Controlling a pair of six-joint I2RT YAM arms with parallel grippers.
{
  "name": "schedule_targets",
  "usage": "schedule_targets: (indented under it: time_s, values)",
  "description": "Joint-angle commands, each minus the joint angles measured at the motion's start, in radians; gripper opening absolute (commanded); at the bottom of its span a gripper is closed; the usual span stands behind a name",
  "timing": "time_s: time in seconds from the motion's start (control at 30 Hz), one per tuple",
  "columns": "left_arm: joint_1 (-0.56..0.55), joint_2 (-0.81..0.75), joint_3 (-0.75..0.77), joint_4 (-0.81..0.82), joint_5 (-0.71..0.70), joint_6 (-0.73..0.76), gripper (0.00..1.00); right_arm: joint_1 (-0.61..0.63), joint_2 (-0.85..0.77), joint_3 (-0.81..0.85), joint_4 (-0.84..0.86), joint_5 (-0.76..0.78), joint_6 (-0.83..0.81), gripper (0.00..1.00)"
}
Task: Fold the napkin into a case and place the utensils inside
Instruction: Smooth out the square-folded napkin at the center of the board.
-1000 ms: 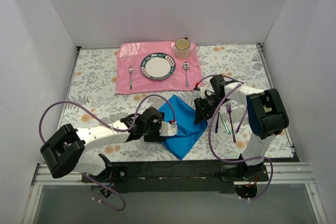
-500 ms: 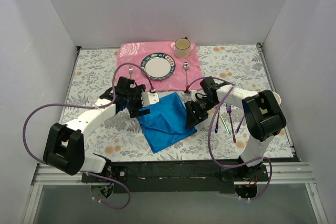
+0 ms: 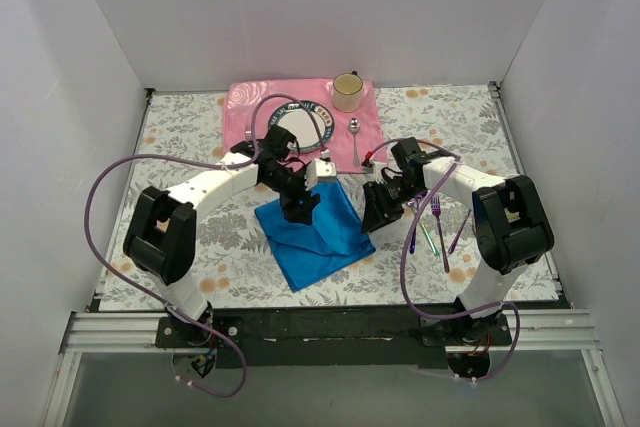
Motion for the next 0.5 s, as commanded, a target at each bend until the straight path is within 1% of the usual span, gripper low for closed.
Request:
schedule_targets:
  time_s: [0.0, 0.03, 0.07, 0.1, 0.2, 0.27, 0.33, 0.37, 0.47]
  values:
    - [-0.071, 0.025, 0.035, 0.075, -0.016, -0.16, 0.63, 0.0, 0.025, 0.03, 0.049, 0.011, 0.038, 0.43]
    - [-0.094, 0.034, 0.038, 0.094, -0.028, -0.16, 0.62, 0.0, 0.03, 0.027, 0.057, 0.014, 0.062, 0.42]
    - [-0.105, 0.045, 0.041, 0.101, -0.039, -0.198, 0.62, 0.0, 0.041, 0.025, 0.06, 0.014, 0.065, 0.36]
    - [-0.116, 0.072, 0.046, 0.109, -0.062, -0.206, 0.61, 0.0, 0.045, 0.024, 0.063, 0.017, 0.069, 0.34]
    - [-0.148, 0.106, 0.052, 0.124, -0.097, -0.227, 0.56, 0.0, 0.064, 0.016, 0.061, 0.021, 0.07, 0.21]
    - [-0.165, 0.129, 0.043, 0.144, -0.111, -0.238, 0.53, 0.0, 0.073, 0.007, 0.063, 0.024, 0.07, 0.18]
    - [-0.179, 0.148, 0.035, 0.17, -0.141, -0.261, 0.52, 0.0, 0.081, 0.001, 0.064, 0.033, 0.073, 0.17]
    - [-0.182, 0.151, 0.029, 0.177, -0.151, -0.267, 0.51, 0.0, 0.088, -0.004, 0.069, 0.035, 0.075, 0.11]
    - [-0.191, 0.163, 0.017, 0.197, -0.183, -0.282, 0.5, 0.0, 0.105, -0.005, 0.07, 0.052, 0.075, 0.1]
